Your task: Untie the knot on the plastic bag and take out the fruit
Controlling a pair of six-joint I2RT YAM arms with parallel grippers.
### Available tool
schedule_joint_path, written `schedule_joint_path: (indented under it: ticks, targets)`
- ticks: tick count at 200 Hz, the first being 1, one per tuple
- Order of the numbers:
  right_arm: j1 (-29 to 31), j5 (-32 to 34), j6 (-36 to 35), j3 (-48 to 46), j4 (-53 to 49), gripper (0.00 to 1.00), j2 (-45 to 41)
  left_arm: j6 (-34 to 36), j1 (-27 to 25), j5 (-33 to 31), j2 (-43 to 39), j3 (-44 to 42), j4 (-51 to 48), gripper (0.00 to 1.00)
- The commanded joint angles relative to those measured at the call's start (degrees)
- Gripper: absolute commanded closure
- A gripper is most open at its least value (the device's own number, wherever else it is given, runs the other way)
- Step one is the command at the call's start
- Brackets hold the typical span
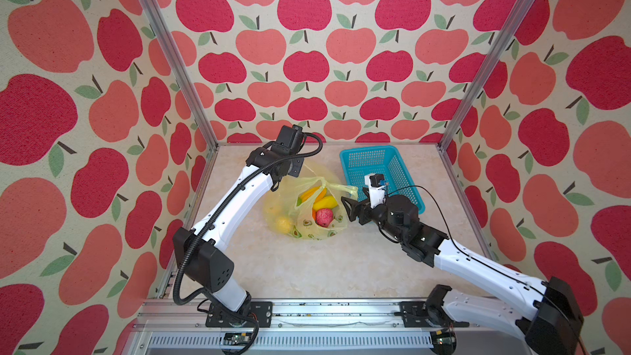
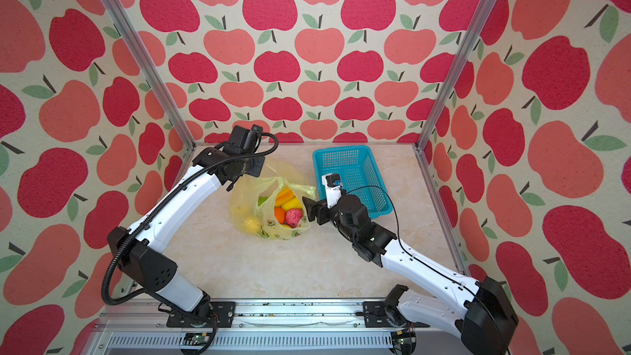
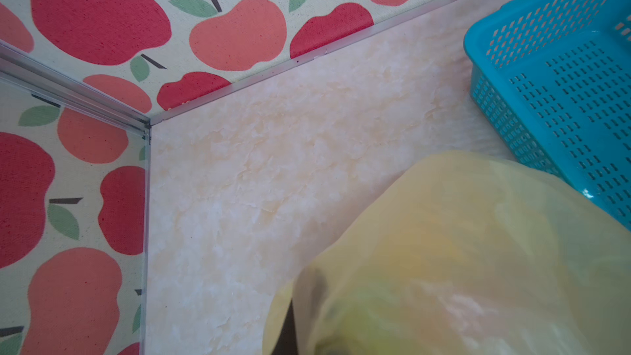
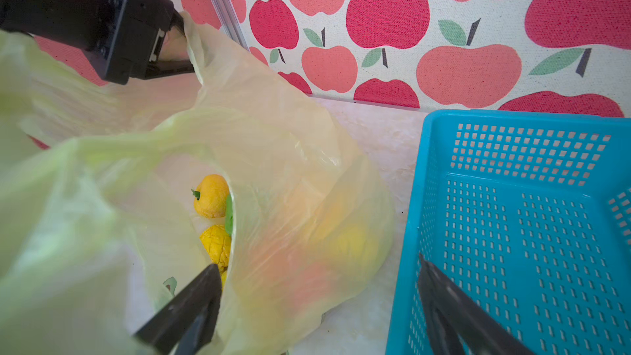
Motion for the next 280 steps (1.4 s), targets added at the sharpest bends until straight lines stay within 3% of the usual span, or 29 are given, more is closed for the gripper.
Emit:
schedule_joint_path:
  ticks: [1, 39, 70, 88, 107, 124, 154, 186, 225, 280]
  targets:
    - [0.1, -0.9, -1.4, -0.6, 1.9, 0.06, -1.4, 3.0, 0.1, -2.7, -0.4, 4.7, -1.8, 1.00]
    - [1.8, -2.9, -3.3, 0.3, 2.2, 0.04, -0.7, 4.6, -0.3, -3.5, -0.8, 9.3, -3.1, 1.00]
    - [3.9, -2.1, -5.5, 1.4, 2.1, 0.02, 1.0, 8.2, -2.7, -8.6, -2.4, 8.1, 1.0, 1.00]
    - [4.4, -1.9, -5.8, 2.0, 2.0, 0.02, 2.1, 9.5, -5.5, -12.5, -4.1, 4.5, 4.6, 1.00]
    - [5.1, -1.8, -6.4, 2.1, 2.1, 0.01, 3.0, 11.6, -12.1, -19.9, -6.9, -3.1, 10.0, 1.00]
    - [5.7, -2.0, -7.2, 1.8, 3.1, 0.01, 3.3, 8.6, -16.6, -24.9, -9.7, -11.5, 12.8, 1.00]
    - [6.9, -2.9, -8.8, 2.1, 3.5, 0.01, 4.1, 0.1, -22.4, -23.9, -13.9, -22.3, 12.6, 1.00]
    - [7.5, -0.7, -8.3, 2.0, 3.1, 0.01, 5.1, -6.0, -24.7, -20.8, -16.5, -23.3, 6.9, 1.00]
    - [7.8, 3.6, -8.0, 0.1, 5.8, 0.01, 6.8, -6.0, -24.6, -13.5, -20.6, -26.8, 9.8, 1.00]
    - [8.7, 2.1, -9.5, 5.8, 1.3, 0.04, 13.7, -7.0, -23.2, -12.4, -23.0, -29.5, 10.0, 1.00]
